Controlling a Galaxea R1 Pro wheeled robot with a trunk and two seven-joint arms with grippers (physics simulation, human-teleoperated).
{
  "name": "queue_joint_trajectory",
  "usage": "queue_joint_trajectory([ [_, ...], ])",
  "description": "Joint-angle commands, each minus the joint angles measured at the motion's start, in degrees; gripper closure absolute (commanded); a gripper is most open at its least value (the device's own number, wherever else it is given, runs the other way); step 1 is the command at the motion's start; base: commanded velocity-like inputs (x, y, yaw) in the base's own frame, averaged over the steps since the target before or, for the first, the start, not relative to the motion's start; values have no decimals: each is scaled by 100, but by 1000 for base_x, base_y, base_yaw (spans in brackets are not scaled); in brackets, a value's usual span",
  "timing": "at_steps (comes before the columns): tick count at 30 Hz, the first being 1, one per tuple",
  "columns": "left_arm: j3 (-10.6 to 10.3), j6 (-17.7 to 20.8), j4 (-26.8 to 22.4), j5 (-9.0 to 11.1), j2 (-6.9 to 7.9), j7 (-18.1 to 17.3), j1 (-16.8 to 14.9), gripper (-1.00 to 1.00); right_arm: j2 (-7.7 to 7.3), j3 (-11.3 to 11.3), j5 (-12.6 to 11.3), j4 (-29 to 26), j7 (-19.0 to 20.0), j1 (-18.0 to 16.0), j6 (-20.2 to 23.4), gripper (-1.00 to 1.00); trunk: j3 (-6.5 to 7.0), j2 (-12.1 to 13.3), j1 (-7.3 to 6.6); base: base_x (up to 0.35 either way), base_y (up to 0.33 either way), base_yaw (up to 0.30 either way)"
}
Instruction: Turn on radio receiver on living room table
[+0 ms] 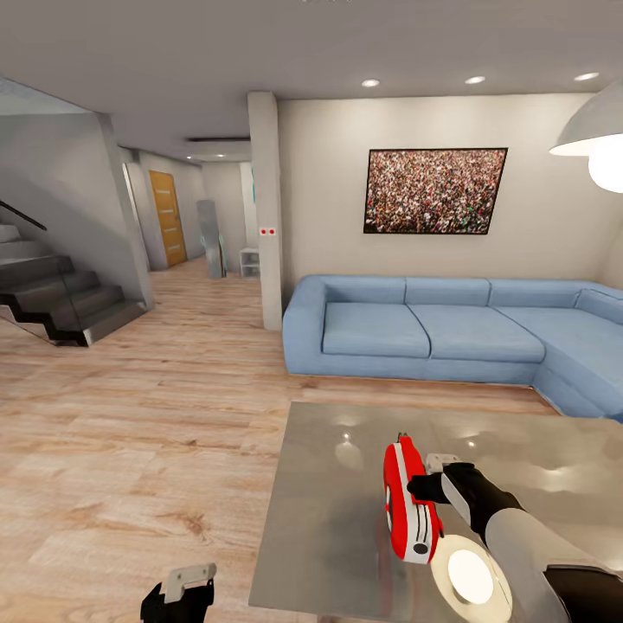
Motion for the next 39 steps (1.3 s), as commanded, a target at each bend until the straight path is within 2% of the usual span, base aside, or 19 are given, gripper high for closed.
queue_joint_trajectory([
  [1,-1,3,0,-3,5,-2,0,-100,0,-3,-7,-4,4,-2,0,100,0,0,0,0,0,0],
  [2,-3,3,0,-6,7,-3,0,100,0,-3,-5,-4,9,-2,0,100,0,0,0,0,0,0],
  [7,-4,11,-94,-12,22,-2,0,100,-7,12,-1,-21,22,-2,0,100,0,0,0,0,0,0],
  [9,1,33,-279,-12,51,-3,0,100,-23,19,1,-45,163,-2,-3,100,0,0,0,0,0,0],
  [12,5,66,-526,-11,57,8,0,100,-78,22,17,-106,724,-2,-7,100,0,0,0,0,0,0],
  [14,3,185,-737,-5,45,1,0,100,-175,31,55,-276,1220,-2,-5,100,0,0,0,0,0,0],
  [15,-3,402,-933,6,29,-8,0,100,-254,34,116,-406,1566,-2,-4,100,0,0,0,0,0,0],
  [19,-78,1173,-1689,39,-34,-167,0,100,-447,32,292,-606,2422,-2,-1,100,0,0,0,0,0,0],
  [22,-314,1699,-2245,55,-71,-580,0,100,-524,35,427,-736,3077,-2,-1,100,0,0,0,0,0,0],
  [26,-731,2383,-2697,50,-318,-1240,0,100,-576,35,1051,-814,3855,-2,-7,100,0,0,0,0,0,0],
  [29,-993,2632,-2822,31,-440,-1636,0,100,-587,27,1599,-827,4587,-2,-8,100,0,0,0,0,0,0],
  [30,-1035,2657,-2834,29,-472,-1720,0,100,-588,26,1684,-828,4761,-2,-8,100,0,0,0,0,0,0],
  [32,-1114,2690,-2842,25,-592,-2019,0,100,-586,30,1796,-828,5026,-2,-12,100,0,0,0,0,0,0],
  [35,-1277,2699,-2830,24,-673,-2440,0,100,-568,35,1818,-823,5100,-2,-21,100,0,0,0,0,0,0],
  [39,-1561,2701,-2796,18,-724,-2680,0,100,-549,28,1799,-816,5128,-2,-347,100,0,0,0,0,0,0],
])
